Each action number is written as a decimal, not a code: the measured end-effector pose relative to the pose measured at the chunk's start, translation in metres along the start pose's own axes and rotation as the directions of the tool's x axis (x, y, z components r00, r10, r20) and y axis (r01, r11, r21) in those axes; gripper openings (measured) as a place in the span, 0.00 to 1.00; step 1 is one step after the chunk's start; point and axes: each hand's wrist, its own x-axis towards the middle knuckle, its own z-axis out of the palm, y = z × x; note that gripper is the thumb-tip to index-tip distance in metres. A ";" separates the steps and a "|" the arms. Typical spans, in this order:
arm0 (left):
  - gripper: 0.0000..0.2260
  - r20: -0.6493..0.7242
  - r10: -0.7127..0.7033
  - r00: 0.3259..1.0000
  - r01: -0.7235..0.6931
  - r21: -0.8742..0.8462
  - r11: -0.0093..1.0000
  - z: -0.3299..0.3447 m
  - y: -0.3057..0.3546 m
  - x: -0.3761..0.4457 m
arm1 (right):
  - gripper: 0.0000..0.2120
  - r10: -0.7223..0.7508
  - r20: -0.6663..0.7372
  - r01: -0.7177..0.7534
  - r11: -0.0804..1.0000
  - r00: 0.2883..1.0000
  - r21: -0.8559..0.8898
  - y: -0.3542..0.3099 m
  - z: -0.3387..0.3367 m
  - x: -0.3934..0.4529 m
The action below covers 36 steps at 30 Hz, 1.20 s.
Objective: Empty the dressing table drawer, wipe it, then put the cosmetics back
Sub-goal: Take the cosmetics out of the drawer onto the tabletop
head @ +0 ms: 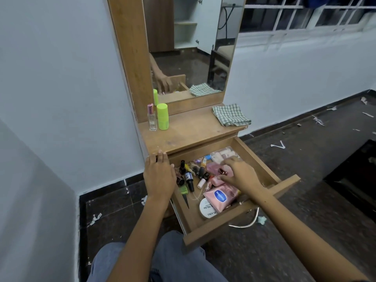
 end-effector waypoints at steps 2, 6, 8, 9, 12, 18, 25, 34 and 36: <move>0.21 0.007 0.001 1.000 -0.001 0.019 1.000 0.000 0.000 -0.001 | 0.24 0.019 0.056 -0.018 1.000 0.998 -0.007 -0.001 0.003 0.007; 0.21 0.017 -0.004 1.000 0.003 0.029 1.000 0.000 0.002 0.000 | 0.19 -0.012 0.125 0.018 0.999 0.992 -0.049 -0.013 0.018 0.021; 0.21 0.020 -0.006 1.000 0.005 0.034 0.999 0.000 0.003 0.000 | 0.19 0.015 0.134 0.001 0.994 0.991 -0.113 -0.020 0.024 0.027; 0.21 0.020 -0.007 1.000 0.007 0.035 0.999 0.000 0.002 0.000 | 0.18 0.031 0.124 -0.015 0.992 0.992 -0.129 -0.022 0.027 0.031; 0.20 0.007 -0.006 1.000 0.006 0.032 0.999 -0.002 0.001 0.000 | 0.10 0.090 0.038 -0.086 0.993 0.995 -0.085 -0.029 0.031 0.037; 0.21 0.011 -0.007 1.000 0.007 0.043 0.999 -0.002 0.001 -0.001 | 0.07 0.182 -0.153 -0.145 0.963 0.971 0.228 -0.032 0.008 0.025; 0.22 -0.003 -0.001 1.000 0.001 0.046 0.999 0.000 0.001 -0.002 | 0.13 0.082 -0.319 0.130 0.796 0.944 0.591 -0.074 -0.040 0.027; 0.22 -0.020 0.008 1.000 -0.007 0.036 0.999 0.000 0.002 -0.001 | 0.15 0.134 -0.441 0.209 0.736 0.887 0.644 -0.123 -0.030 0.098; 0.20 -0.040 0.006 0.999 -0.005 0.022 1.000 0.001 0.001 -0.002 | 0.15 0.145 -0.443 0.192 0.752 0.885 0.630 -0.125 -0.021 0.106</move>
